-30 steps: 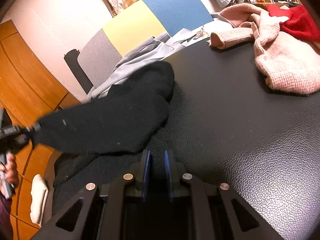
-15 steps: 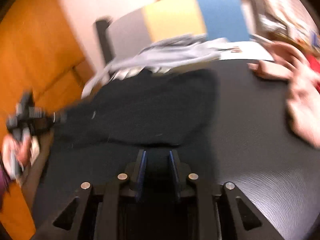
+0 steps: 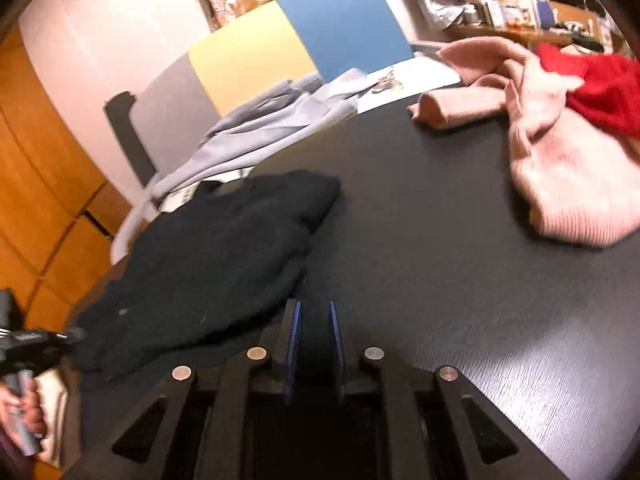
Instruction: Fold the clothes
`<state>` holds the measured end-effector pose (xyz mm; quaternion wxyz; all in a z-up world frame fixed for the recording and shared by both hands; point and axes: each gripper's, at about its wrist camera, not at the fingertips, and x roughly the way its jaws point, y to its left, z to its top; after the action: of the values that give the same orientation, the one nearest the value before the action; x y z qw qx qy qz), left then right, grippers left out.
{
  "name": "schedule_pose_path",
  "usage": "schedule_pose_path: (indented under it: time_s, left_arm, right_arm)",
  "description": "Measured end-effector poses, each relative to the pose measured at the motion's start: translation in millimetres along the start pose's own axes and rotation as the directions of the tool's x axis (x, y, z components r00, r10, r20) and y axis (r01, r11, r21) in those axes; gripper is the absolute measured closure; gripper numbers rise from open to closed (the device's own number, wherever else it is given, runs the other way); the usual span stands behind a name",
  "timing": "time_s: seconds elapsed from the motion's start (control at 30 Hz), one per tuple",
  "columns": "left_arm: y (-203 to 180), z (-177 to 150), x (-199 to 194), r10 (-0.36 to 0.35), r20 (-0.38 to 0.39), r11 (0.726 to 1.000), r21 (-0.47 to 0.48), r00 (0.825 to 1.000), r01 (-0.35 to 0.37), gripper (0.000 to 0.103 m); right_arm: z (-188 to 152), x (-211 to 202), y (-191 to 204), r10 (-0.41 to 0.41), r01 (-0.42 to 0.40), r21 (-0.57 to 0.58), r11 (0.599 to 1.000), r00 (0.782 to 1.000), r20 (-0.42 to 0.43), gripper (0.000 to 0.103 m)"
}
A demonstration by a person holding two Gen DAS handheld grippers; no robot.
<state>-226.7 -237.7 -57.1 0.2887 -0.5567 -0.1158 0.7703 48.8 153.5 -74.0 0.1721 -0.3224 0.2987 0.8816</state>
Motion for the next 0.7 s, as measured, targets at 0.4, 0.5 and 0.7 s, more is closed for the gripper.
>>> schedule_pose_path:
  time_s: [0.4, 0.5, 0.7]
  left_arm:
    - [26.3, 3.4, 6.1, 0.008, 0.036, 0.989, -0.146, 0.999, -0.003, 0.09]
    - [17.2, -5.1, 8.9, 0.061, 0.045, 0.996, -0.064, 0.997, -0.058, 0.09]
    - [6.8, -8.5, -3.7, 0.093, 0.041, 0.996, -0.016, 0.995, -0.092, 0.089]
  right_arm:
    - [29.4, 31.4, 19.7, -0.078, 0.078, 0.012, 0.997, 0.996, 0.034, 0.097]
    - [21.0, 30.1, 12.2, -0.102, 0.103, 0.043, 0.994, 0.995, -0.009, 0.096]
    - [35.6, 23.8, -12.0, -0.004, 0.008, 0.076, 0.997, 0.999, -0.054, 0.078]
